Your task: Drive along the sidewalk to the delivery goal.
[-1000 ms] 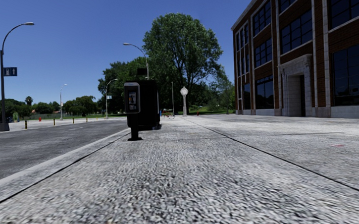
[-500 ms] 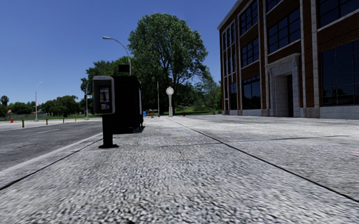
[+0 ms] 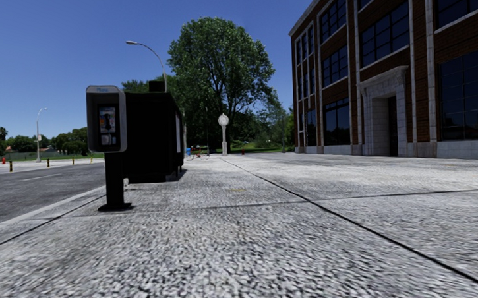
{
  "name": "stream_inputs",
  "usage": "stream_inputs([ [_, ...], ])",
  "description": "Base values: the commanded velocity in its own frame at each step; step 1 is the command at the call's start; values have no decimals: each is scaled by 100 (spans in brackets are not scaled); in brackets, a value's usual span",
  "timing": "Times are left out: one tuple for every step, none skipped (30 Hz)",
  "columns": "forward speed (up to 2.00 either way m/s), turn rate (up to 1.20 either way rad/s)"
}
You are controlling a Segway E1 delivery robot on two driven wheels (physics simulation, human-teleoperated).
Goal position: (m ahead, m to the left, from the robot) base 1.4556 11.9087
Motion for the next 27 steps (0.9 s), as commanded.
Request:
stream_inputs([
  [200, -120],
  [200, -120],
  [200, -113],
  [200, -4],
  [200, 0],
  [200, 0],
  [200, 0],
  [200, 0],
  [200, 0],
  [200, 0],
  [200, 0],
  [200, 0],
  [200, 0],
  [200, 0],
  [200, 0],
  [200, 0],
  [200, 0],
  [200, 0],
  [200, 0],
  [200, 0],
  [200, 0],
  [200, 0],
  [200, 0],
  [200, 0],
  [200, 0],
  [200, 0],
  [200, 0],
])
